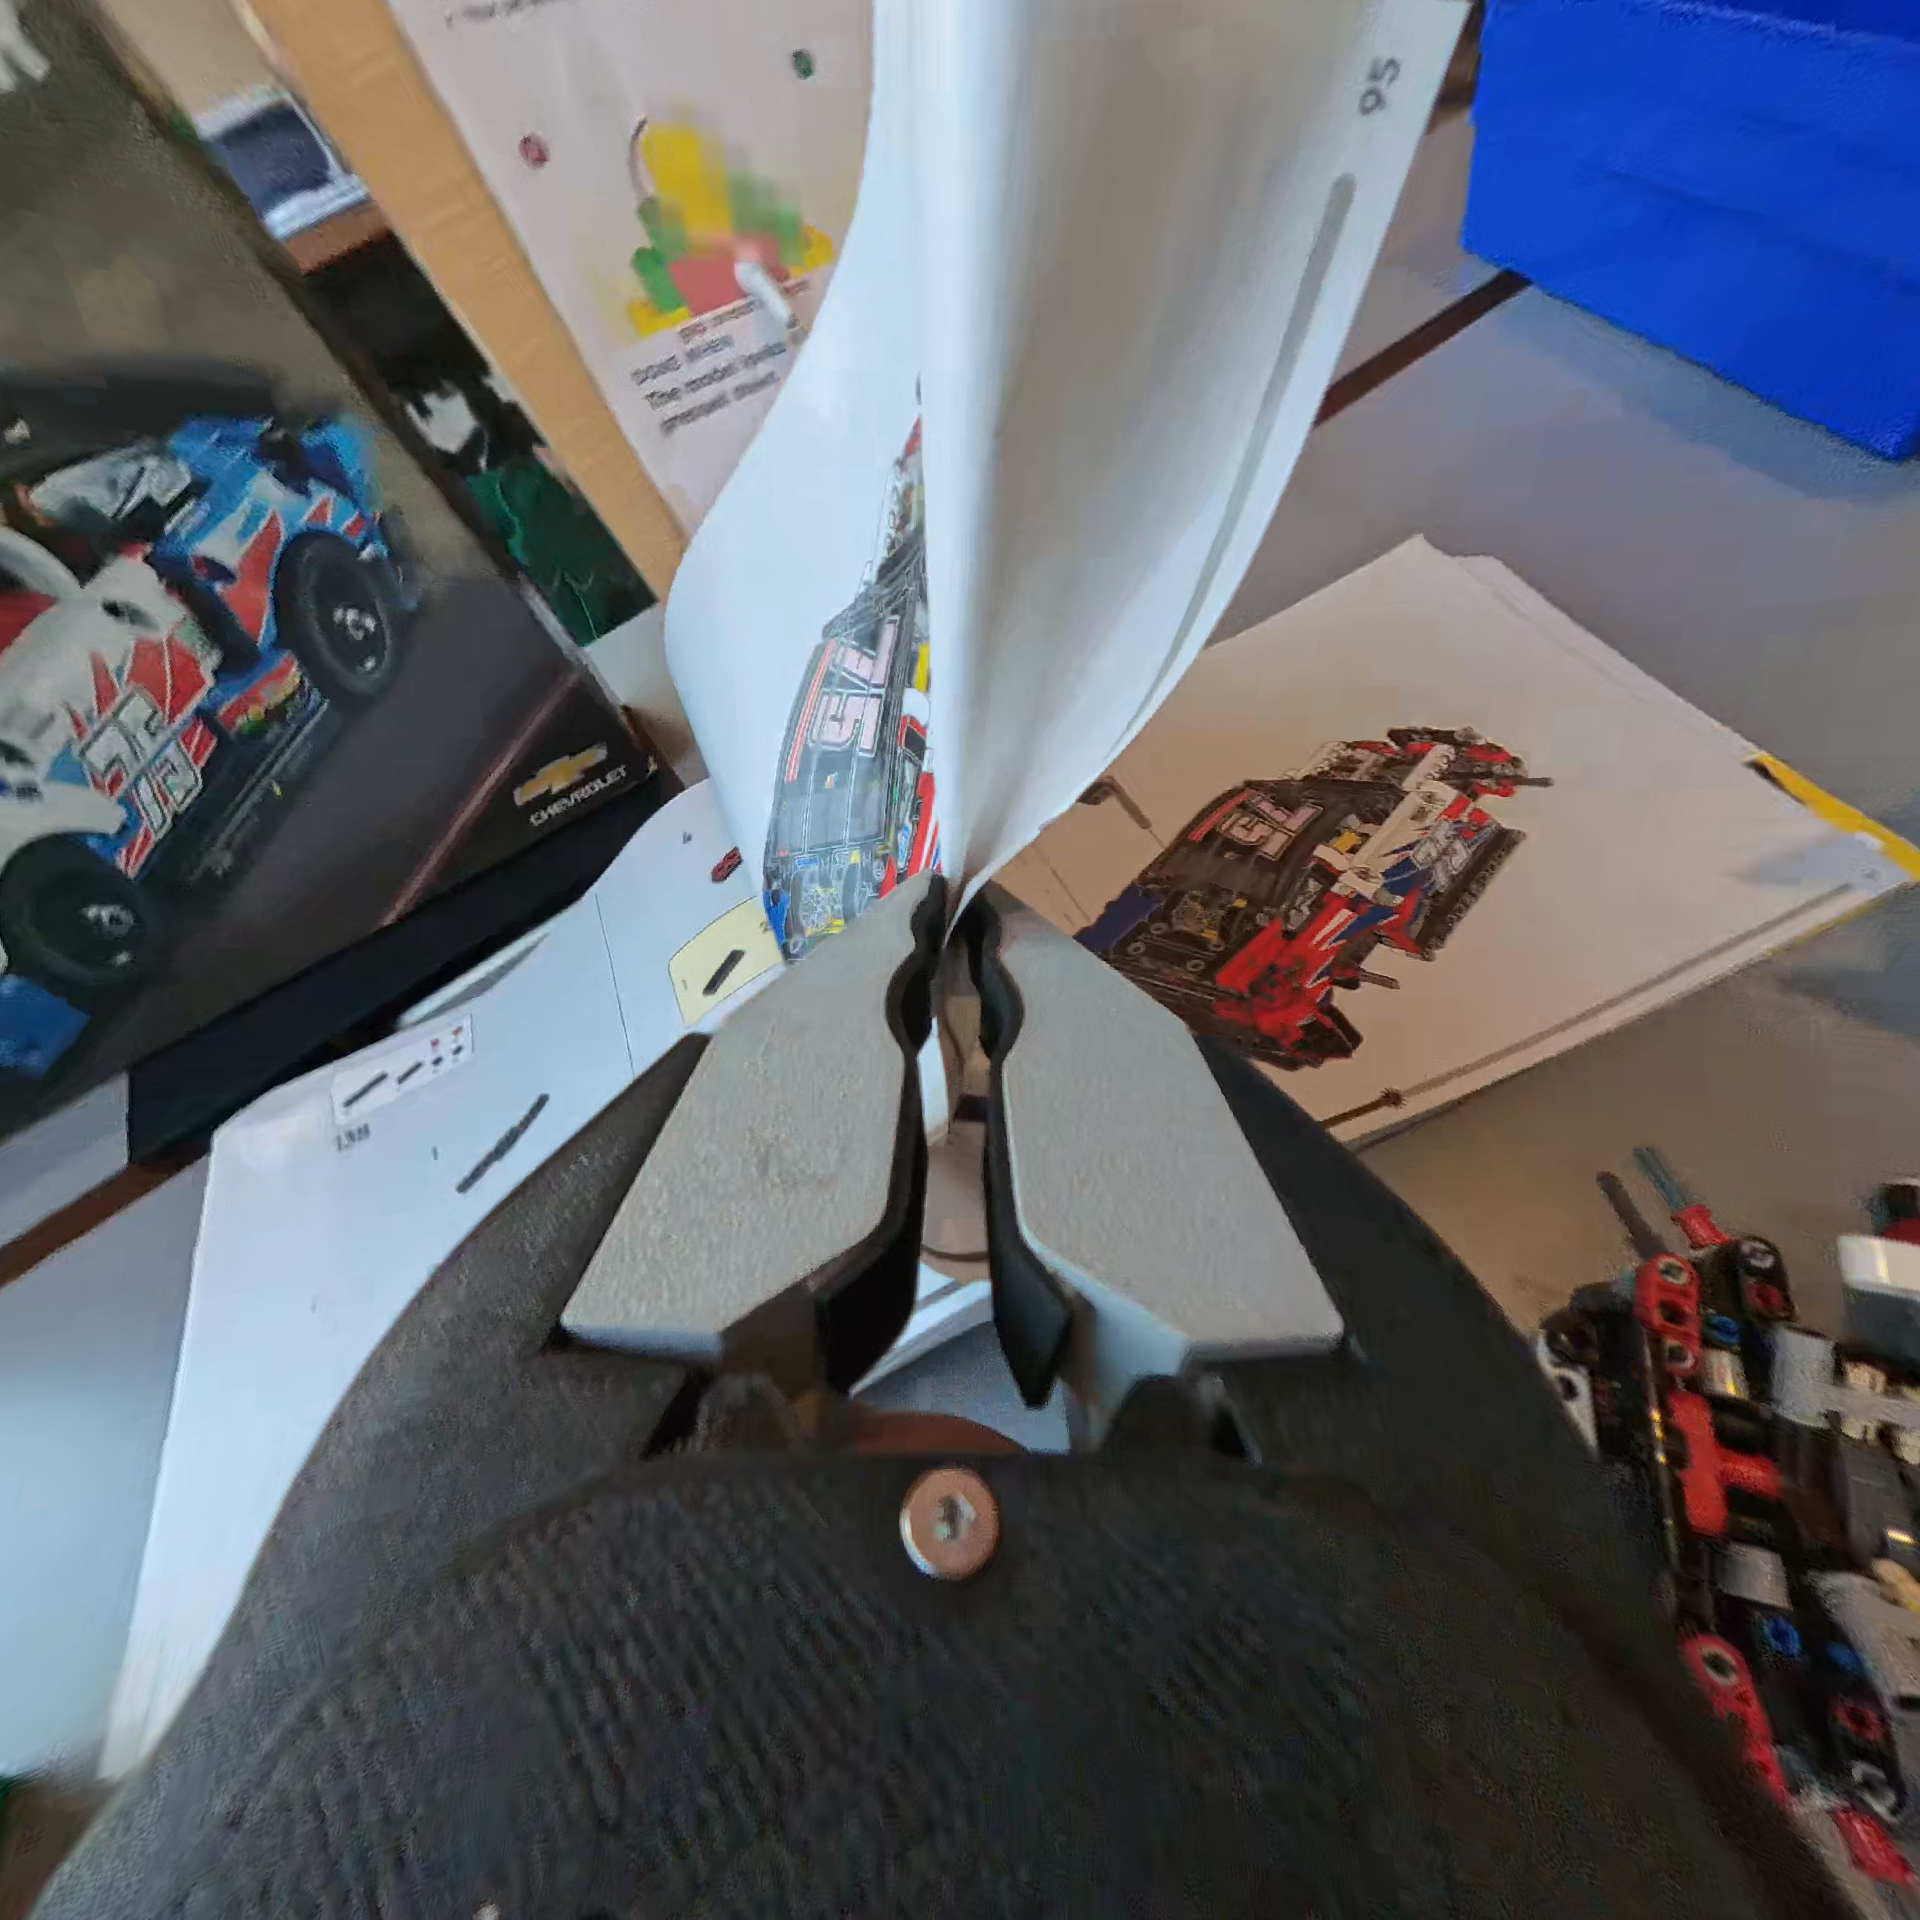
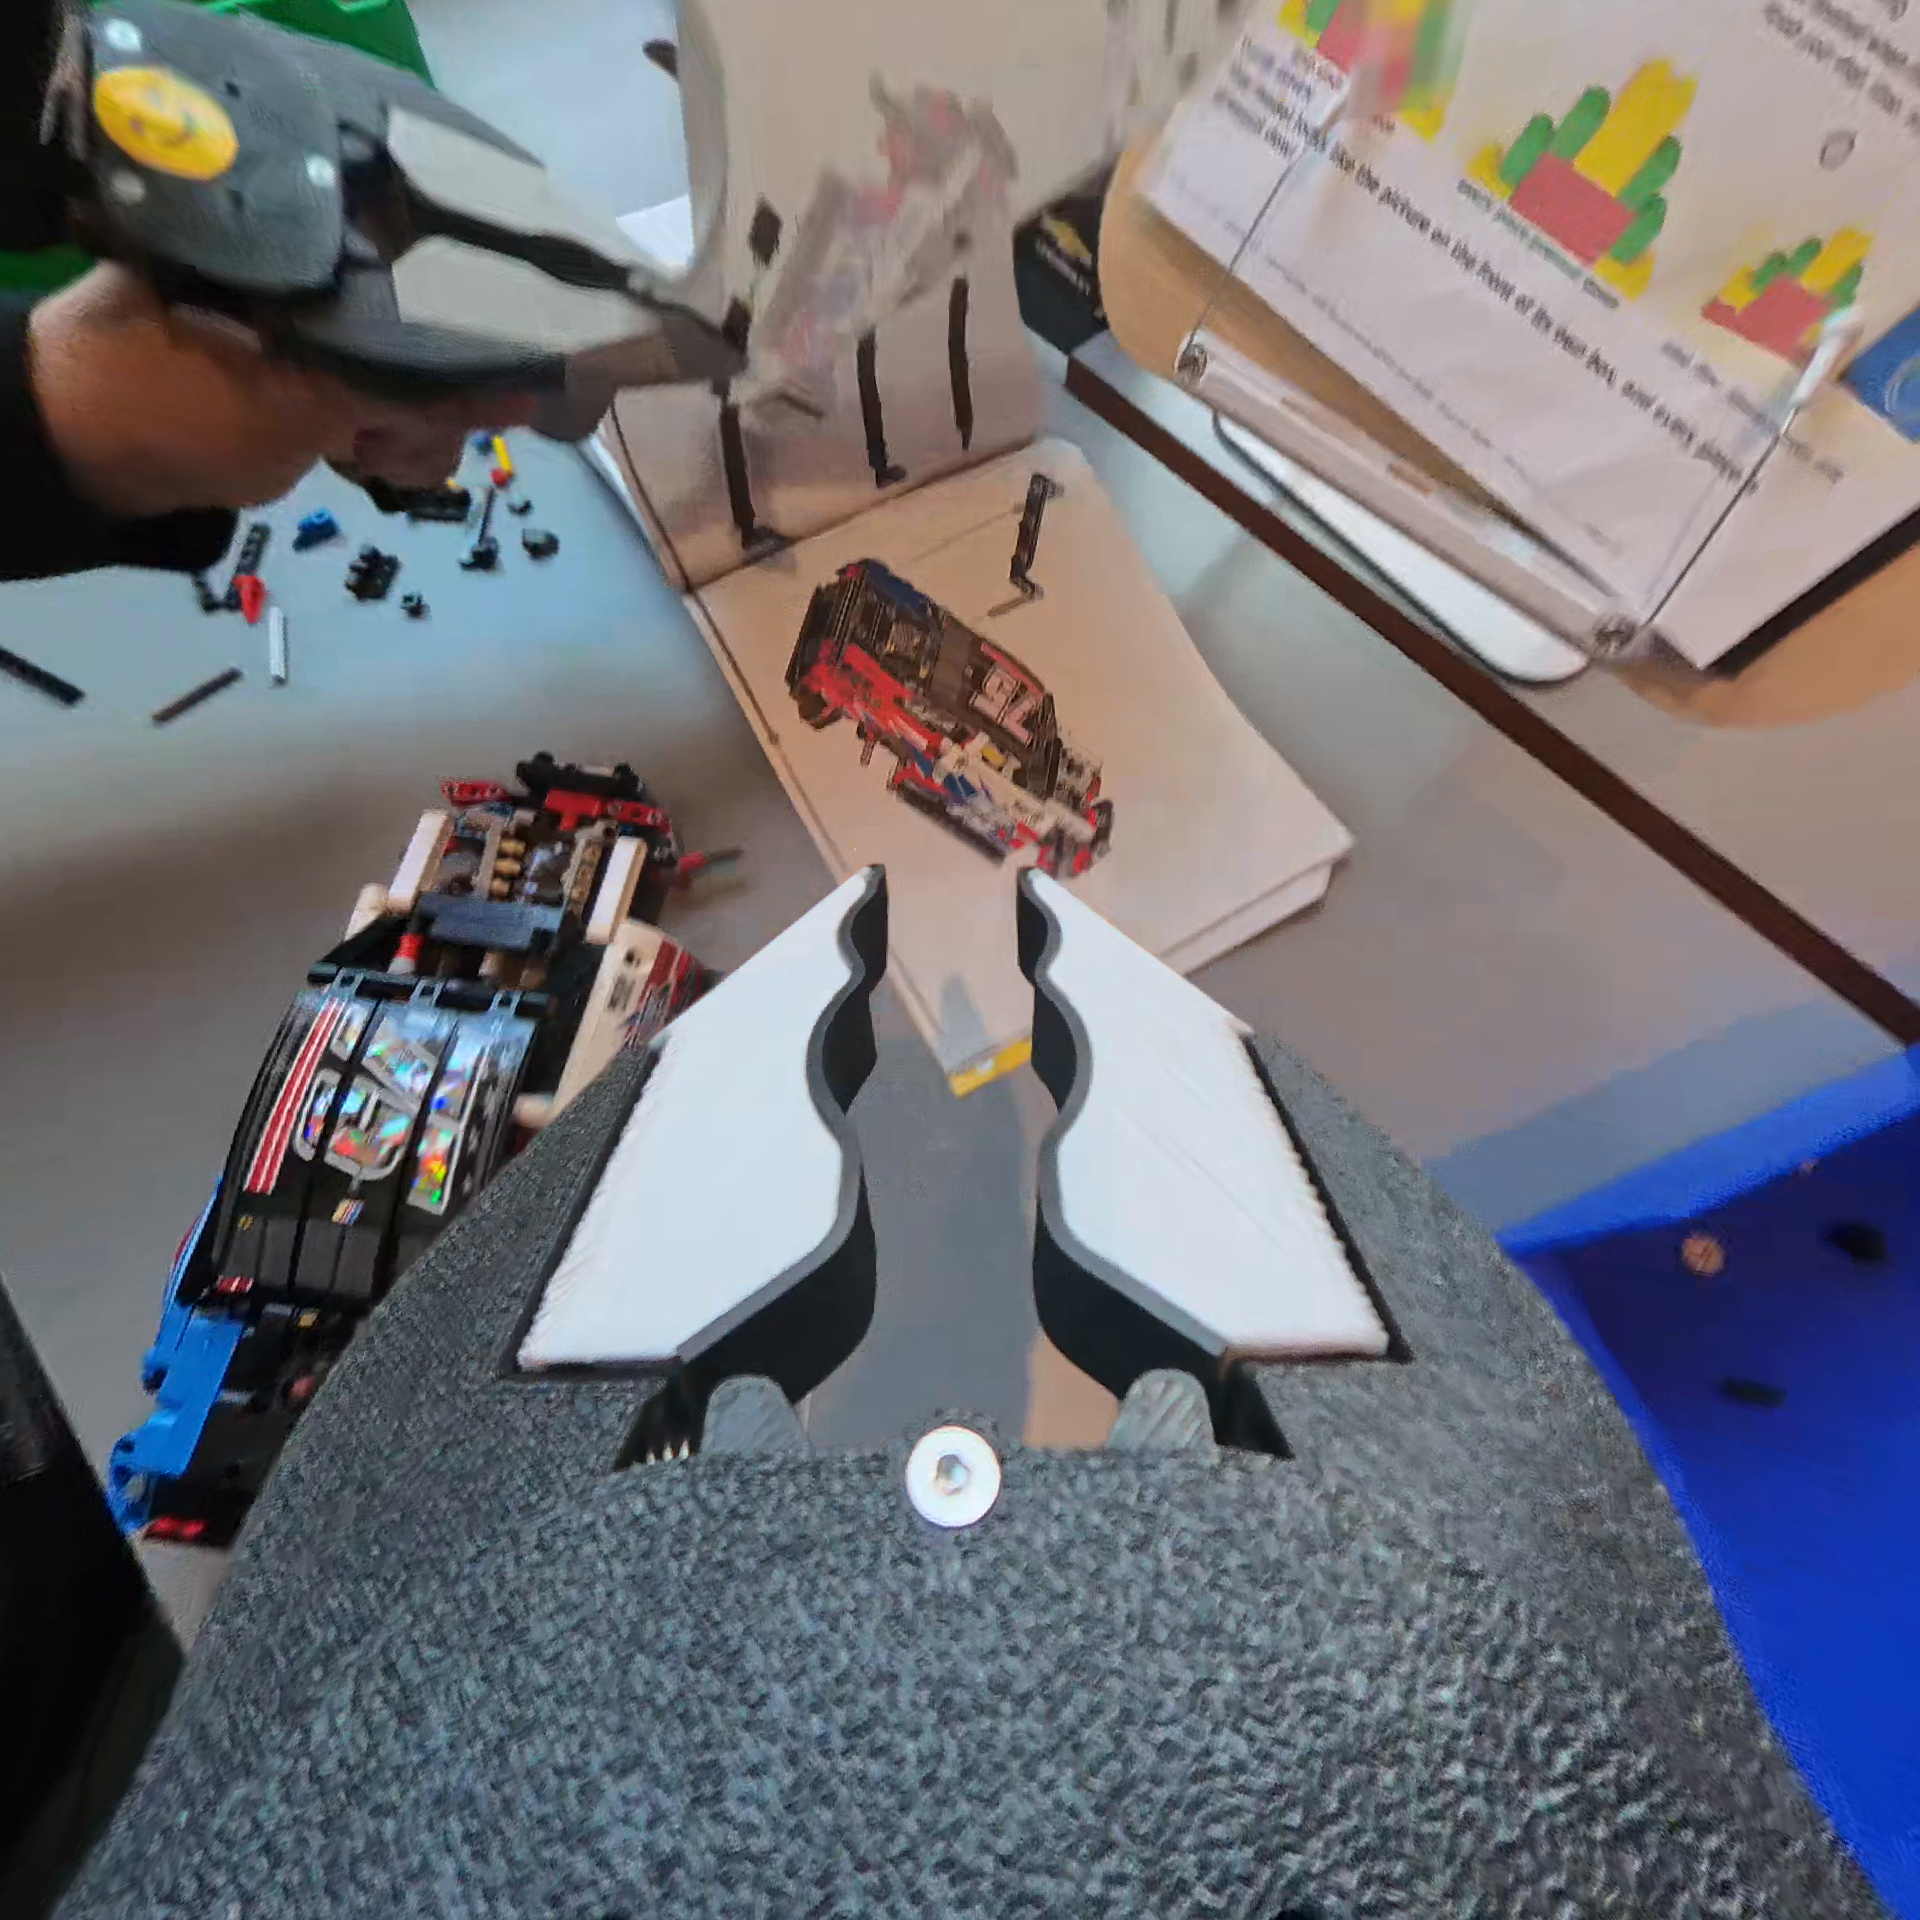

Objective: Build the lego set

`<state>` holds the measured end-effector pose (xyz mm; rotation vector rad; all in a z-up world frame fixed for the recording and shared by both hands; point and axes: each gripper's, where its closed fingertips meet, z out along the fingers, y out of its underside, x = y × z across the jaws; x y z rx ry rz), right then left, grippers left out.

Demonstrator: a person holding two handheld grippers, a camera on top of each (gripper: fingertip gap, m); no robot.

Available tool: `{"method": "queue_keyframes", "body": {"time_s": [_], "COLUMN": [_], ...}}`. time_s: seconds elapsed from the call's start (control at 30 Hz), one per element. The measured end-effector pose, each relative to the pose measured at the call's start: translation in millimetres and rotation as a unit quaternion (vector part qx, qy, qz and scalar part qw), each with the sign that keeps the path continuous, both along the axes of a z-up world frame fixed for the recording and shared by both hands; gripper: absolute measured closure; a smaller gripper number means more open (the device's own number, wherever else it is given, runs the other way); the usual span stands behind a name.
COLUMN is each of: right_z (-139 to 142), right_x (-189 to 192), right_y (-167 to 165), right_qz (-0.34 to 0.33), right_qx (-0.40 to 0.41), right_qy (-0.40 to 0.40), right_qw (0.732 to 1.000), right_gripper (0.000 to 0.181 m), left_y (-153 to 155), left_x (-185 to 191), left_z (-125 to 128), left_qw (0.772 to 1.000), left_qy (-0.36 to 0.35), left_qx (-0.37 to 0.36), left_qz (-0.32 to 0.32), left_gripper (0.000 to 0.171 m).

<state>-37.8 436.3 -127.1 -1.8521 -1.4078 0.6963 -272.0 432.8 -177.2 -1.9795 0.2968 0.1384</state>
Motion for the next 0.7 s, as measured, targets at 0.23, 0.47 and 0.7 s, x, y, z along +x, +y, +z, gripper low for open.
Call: {"method": "queue_keyframes", "body": {"time_s": [0.23,0.47,0.7], "right_z": [-53,-78,-108], "right_x": [87,158,211], "right_y": [-56,-100,-126], "right_qz": [-0.037,-0.082,-0.111], "right_qx": [-0.004,-0.017,-0.047], "right_qy": [-0.01,0.061,0.09], "right_qw": [0.999,0.995,0.989], "right_gripper": [0.155,0.155,0.152], "left_y": [-13,-26,-25], "left_x": [-63,-88,-94], "left_z": [-5,-10,-14], "left_qw": [0.991,0.983,0.97], "left_qy": [-0.092,-0.14,-0.194], "left_qx": [-0.01,-0.022,-0.05], "left_qz": [0.096,0.119,0.135], "left_gripper": [0.169,0.166,0.165]}}
